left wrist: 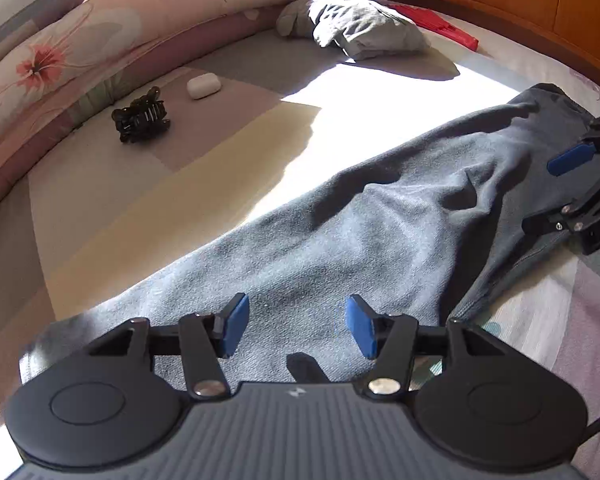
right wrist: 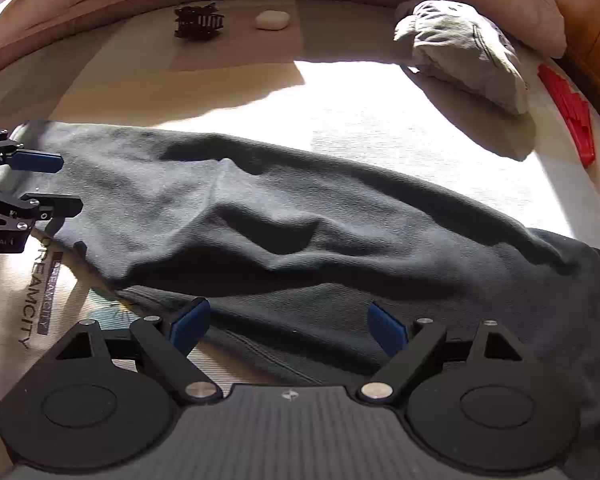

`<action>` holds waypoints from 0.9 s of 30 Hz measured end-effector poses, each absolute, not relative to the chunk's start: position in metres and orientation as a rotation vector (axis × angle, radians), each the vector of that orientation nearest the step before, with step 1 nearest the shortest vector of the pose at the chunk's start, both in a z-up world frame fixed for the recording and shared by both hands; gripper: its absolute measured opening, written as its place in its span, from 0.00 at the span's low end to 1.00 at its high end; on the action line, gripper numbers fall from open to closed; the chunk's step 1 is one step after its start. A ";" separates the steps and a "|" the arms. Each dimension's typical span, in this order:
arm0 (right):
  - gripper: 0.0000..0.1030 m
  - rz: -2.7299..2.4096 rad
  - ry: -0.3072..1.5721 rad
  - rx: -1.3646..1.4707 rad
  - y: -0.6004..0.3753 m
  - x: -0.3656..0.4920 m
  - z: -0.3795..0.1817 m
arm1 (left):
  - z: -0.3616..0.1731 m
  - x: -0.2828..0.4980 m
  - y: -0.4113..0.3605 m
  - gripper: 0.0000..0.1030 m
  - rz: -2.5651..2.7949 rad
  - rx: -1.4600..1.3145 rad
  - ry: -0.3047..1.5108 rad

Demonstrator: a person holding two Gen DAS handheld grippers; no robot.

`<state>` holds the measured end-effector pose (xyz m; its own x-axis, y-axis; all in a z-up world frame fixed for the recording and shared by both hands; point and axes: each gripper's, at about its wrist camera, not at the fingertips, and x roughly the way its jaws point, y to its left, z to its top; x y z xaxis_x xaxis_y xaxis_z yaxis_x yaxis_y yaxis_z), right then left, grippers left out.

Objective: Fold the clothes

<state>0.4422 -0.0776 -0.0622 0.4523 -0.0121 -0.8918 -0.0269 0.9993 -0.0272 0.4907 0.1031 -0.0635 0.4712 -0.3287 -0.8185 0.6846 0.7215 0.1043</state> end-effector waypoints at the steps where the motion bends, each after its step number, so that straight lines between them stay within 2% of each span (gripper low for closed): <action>1: 0.87 -0.048 1.103 -0.037 -0.091 0.442 -0.066 | -0.068 0.490 0.096 0.54 -0.649 0.459 0.874; 5: 0.87 -0.139 1.153 -0.013 -0.118 0.436 -0.087 | -0.085 0.486 0.100 0.56 -0.573 0.475 0.936; 7: 0.91 -0.125 1.146 -0.013 -0.114 0.423 -0.095 | -0.084 0.482 0.109 0.61 -0.539 0.461 0.957; 9: 0.98 -0.092 1.203 0.001 -0.113 0.412 -0.100 | -0.079 0.481 0.112 0.61 -0.510 0.472 0.986; 11: 0.98 -0.048 1.225 -0.016 -0.112 0.404 -0.099 | -0.067 0.480 0.106 0.58 -0.503 0.494 0.976; 13: 0.92 -0.012 1.174 -0.032 -0.115 0.400 -0.091 | -0.054 0.480 0.097 0.59 -0.514 0.490 0.958; 16: 0.92 -0.002 1.142 -0.011 -0.129 0.406 -0.093 | -0.045 0.484 0.071 0.60 -0.536 0.474 0.952; 20: 1.00 0.111 1.212 0.055 -0.128 0.394 -0.099 | -0.046 0.487 0.034 0.60 -0.559 0.474 0.959; 23: 1.00 0.213 1.233 0.053 -0.123 0.374 -0.091 | -0.048 0.485 0.015 0.60 -0.570 0.475 0.967; 25: 0.93 0.225 1.224 0.100 -0.132 0.369 -0.083 | -0.046 0.479 0.004 0.60 -0.593 0.463 0.971; 27: 0.93 0.184 1.180 0.119 -0.148 0.366 -0.074 | -0.044 0.470 -0.008 0.60 -0.624 0.447 0.983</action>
<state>0.3659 -0.1483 -0.0738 0.3687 0.2052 -0.9066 -0.0806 0.9787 0.1887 0.4705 -0.0076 -0.0442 0.4059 -0.2818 -0.8694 0.6670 0.7417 0.0710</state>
